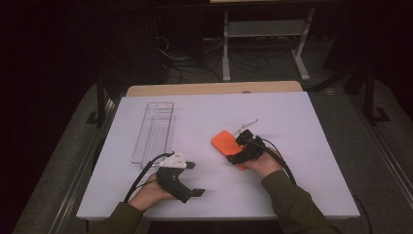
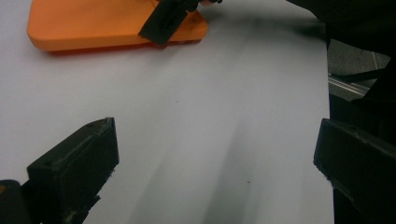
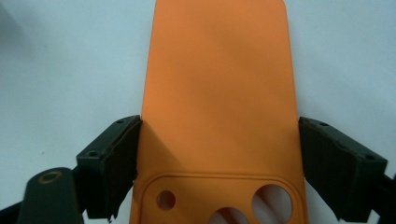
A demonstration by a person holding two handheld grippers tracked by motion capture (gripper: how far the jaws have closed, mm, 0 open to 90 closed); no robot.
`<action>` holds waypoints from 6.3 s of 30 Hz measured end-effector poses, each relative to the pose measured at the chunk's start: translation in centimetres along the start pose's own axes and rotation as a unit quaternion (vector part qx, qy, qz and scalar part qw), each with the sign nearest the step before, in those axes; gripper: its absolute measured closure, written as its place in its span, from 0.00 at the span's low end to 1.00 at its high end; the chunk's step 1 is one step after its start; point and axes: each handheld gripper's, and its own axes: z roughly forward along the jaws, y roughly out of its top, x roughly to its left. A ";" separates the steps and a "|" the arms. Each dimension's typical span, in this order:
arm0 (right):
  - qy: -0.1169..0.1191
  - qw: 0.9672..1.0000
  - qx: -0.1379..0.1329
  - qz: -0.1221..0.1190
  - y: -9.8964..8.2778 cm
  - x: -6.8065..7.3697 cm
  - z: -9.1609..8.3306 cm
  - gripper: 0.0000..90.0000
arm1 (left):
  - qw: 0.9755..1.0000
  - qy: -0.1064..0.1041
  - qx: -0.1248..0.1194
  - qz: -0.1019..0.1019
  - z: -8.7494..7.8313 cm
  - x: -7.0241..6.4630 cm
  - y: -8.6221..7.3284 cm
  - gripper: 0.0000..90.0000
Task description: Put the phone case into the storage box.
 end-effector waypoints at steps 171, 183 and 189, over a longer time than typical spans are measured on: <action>0.162 0.938 0.038 -0.305 0.0 2.1 -5.5 0.17 | 0.989 -0.063 0.064 0.115 0.7 2.1 8.2 0.00; 0.174 0.931 0.041 -0.318 0.1 3.3 -5.1 0.17 | 0.986 -0.070 0.081 0.126 1.5 1.7 8.1 0.00; 0.178 0.928 0.042 -0.324 0.2 3.7 -5.1 0.17 | 0.984 -0.073 0.086 0.139 1.9 1.5 8.2 0.00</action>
